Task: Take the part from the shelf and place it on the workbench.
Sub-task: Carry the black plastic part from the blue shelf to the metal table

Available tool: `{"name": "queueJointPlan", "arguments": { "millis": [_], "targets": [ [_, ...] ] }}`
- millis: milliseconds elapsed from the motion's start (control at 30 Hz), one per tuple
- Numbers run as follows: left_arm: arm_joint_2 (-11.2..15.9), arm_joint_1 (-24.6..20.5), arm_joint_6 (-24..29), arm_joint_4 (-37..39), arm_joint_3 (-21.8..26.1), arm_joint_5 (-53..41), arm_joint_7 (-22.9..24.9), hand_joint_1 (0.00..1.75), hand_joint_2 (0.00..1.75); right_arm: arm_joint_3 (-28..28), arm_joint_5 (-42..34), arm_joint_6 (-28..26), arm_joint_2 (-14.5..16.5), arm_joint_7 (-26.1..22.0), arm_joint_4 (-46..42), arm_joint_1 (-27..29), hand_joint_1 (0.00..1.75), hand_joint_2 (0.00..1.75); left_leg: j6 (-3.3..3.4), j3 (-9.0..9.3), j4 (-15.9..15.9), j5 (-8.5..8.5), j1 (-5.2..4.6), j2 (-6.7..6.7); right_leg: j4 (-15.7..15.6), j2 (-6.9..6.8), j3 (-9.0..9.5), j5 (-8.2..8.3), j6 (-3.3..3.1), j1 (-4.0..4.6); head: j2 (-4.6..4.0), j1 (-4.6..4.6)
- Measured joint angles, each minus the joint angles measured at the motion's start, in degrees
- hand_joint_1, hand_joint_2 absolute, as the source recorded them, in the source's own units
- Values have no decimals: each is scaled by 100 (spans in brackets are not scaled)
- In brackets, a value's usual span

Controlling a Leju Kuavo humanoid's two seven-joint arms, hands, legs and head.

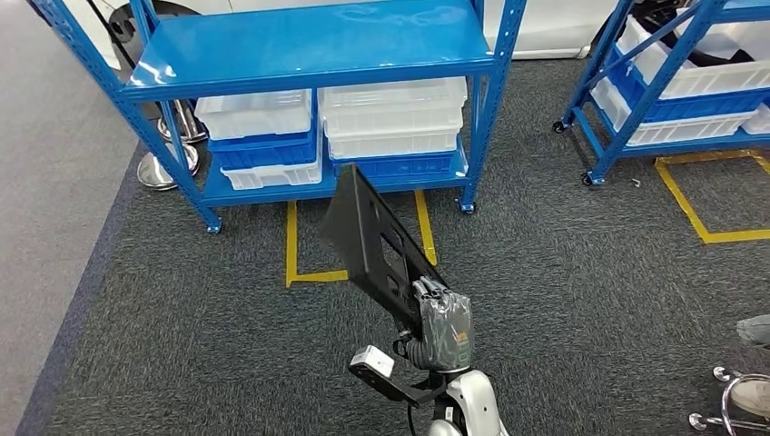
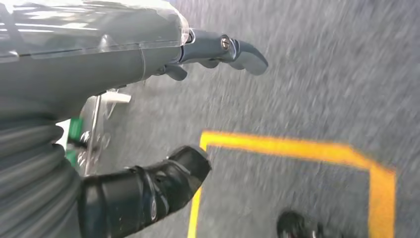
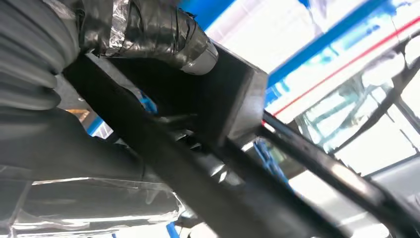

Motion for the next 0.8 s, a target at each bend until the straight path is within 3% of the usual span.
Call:
{"name": "queueJointPlan", "arguments": {
  "millis": [33,67,133,200,233,300,367,400,467,500,533,567,600,667,700,733,800],
  "targets": [
    [-7,6,19,33,122,-16,17,0,175,-19,5,2,-3,1,-131,68,175,175,13,-44,142,-9,0,-5,1,36,-3,7,-11,14,0,0],
    [-14,10,30,60,222,-21,28,0,175,-40,7,3,-5,-2,-240,127,175,175,34,19,61,88,-1,-17,3,87,-3,15,-18,27,0,1],
    [-14,10,51,92,378,-34,45,0,175,-76,21,3,-9,-47,-421,201,175,175,106,400,-640,442,-16,-153,6,207,0,33,-17,38,0,0],
    [6,8,64,124,508,-44,56,0,175,-120,54,4,3,-175,-582,251,175,175,174,738,-1307,636,-38,-383,13,322,-17,64,23,36,0,-1],
    [14,1,66,137,563,-46,57,0,175,-148,69,4,15,-250,-654,283,175,175,191,811,-1461,645,-52,-452,12,374,-35,86,55,23,0,-1],
    [16,-23,71,149,650,-46,57,0,175,-212,87,5,43,-364,-768,360,175,175,204,850,-1546,660,-64,-395,-18,474,-64,140,141,5,0,-3],
    [-2,-31,77,150,717,-43,55,0,175,-285,94,5,57,-420,-853,430,175,175,246,887,-1648,739,-45,-265,55,362,-115,77,200,13,0,1],
    [-11,-24,79,151,746,-37,51,0,175,-321,95,5,60,-441,-885,447,175,175,269,896,-1696,776,-34,-189,243,235,-204,-58,222,22,0,2],
    [-22,-7,79,153,791,-25,40,0,175,-381,95,7,64,-487,-921,467,175,175,299,881,-1711,799,-39,-43,912,-5,-505,-446,259,17,0,4],
    [-25,-3,77,155,812,-20,35,0,175,-408,92,8,64,-511,-932,484,175,175,302,864,-1697,798,-43,33,1248,-51,-649,-587,283,6,0,3],
    [-28,-3,72,156,838,-18,30,0,175,-435,89,8,64,-534,-944,506,175,175,301,849,-1682,794,-44,105,1430,-76,-715,-628,303,-8,0,4],
    [-32,-5,66,157,861,-18,25,0,175,-463,85,9,66,-556,-960,529,175,175,295,837,-1665,788,-44,177,1396,-101,-670,-562,319,-21,0,3],
    [-37,-9,62,158,881,-21,21,0,175,-488,81,9,69,-578,-980,547,175,175,284,831,-1647,776,-43,243,1146,-149,-509,-416,329,-33,0,4],
    [-47,-15,57,158,899,-44,14,0,175,-529,78,9,88,-627,-1034,560,175,175,238,829,-1596,736,-56,359,382,-354,-63,-139,310,-22,0,2],
    [-49,-16,57,158,902,-56,13,0,175,-543,75,9,105,-647,-1062,563,175,175,209,829,-1572,715,-68,403,121,-426,78,-76,279,-6,0,2],
    [-50,-22,56,158,904,-71,11,0,175,-560,72,9,123,-667,-1089,566,175,175,179,830,-1553,700,-79,446,-10,-463,139,-62,244,13,0,1],
    [-57,-39,50,158,906,-102,6,0,175,-595,66,9,151,-699,-1125,580,175,175,121,846,-1554,697,-82,531,-35,-370,119,-51,169,35,0,2]
  ]
}}
